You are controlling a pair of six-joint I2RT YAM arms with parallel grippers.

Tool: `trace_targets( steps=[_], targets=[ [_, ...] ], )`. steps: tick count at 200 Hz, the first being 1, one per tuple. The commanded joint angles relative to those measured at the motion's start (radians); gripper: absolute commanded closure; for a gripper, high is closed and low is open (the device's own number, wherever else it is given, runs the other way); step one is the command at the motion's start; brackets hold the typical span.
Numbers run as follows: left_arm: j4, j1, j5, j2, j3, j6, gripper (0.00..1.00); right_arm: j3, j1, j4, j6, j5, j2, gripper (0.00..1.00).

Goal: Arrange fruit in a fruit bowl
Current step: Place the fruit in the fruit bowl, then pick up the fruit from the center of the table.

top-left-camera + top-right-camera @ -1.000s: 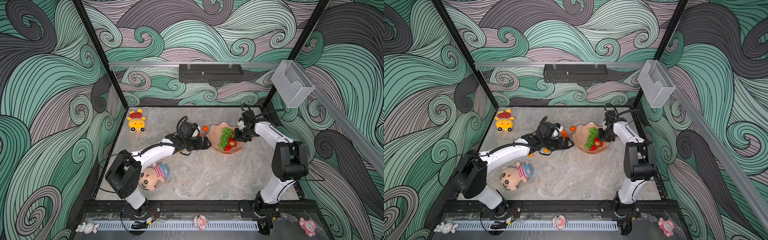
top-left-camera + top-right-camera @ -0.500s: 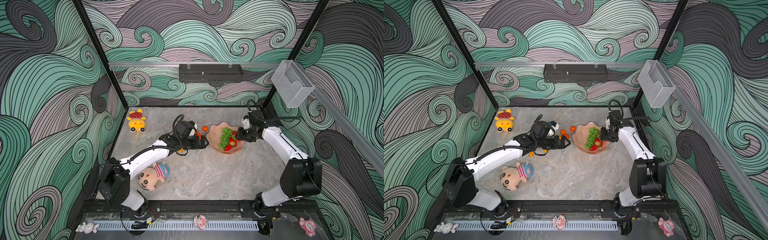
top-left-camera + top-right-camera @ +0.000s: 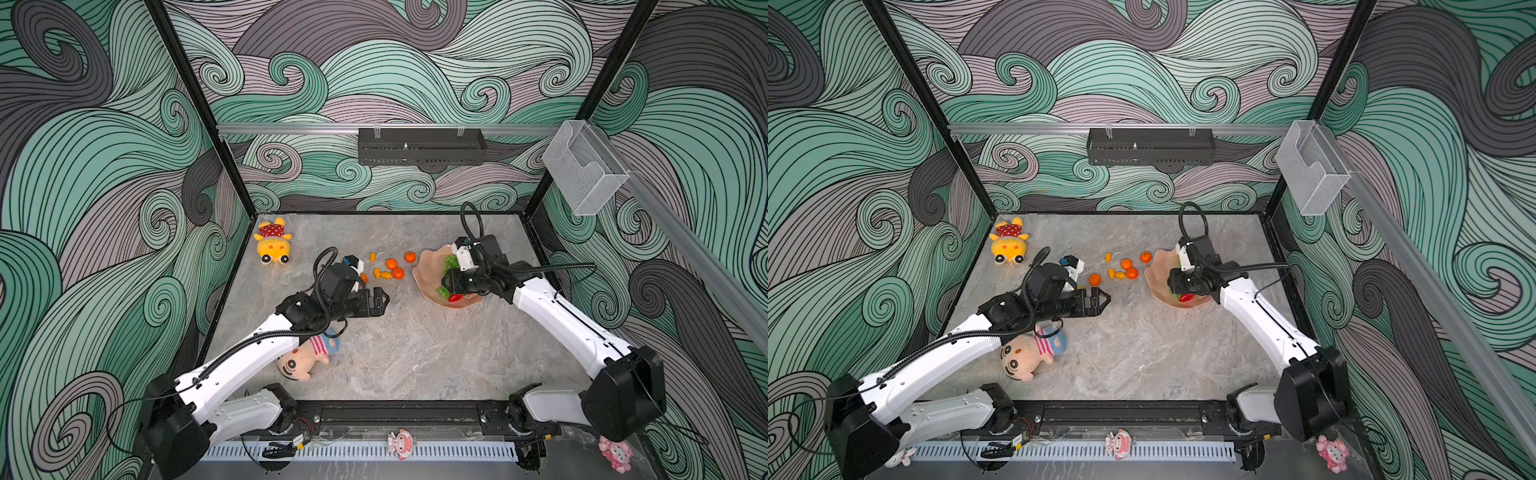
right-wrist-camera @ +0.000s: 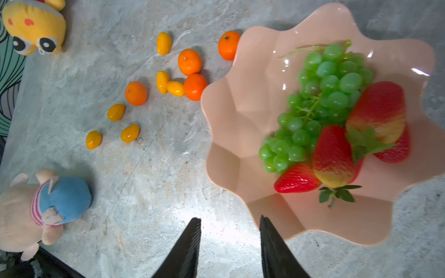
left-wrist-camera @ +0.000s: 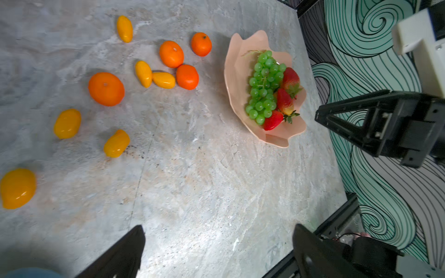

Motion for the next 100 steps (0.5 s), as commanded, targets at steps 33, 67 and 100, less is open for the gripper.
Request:
trace_targets(
  steps=[33,67,100],
  targets=[
    [-0.125,0.038,-0.122,-0.119,-0.023,-0.022,0.01,0.134,0.190,0.056,0.043,0.066,0.207,0.56],
    [-0.160,0.126,-0.097,-0.189,-0.057,-0.024,0.01,0.226,0.269,0.072,0.041,0.065,0.344,0.56],
    [-0.179,0.272,0.010,-0.209,-0.077,-0.019,0.01,0.318,0.299,0.076,0.038,0.049,0.454,0.54]
  ],
)
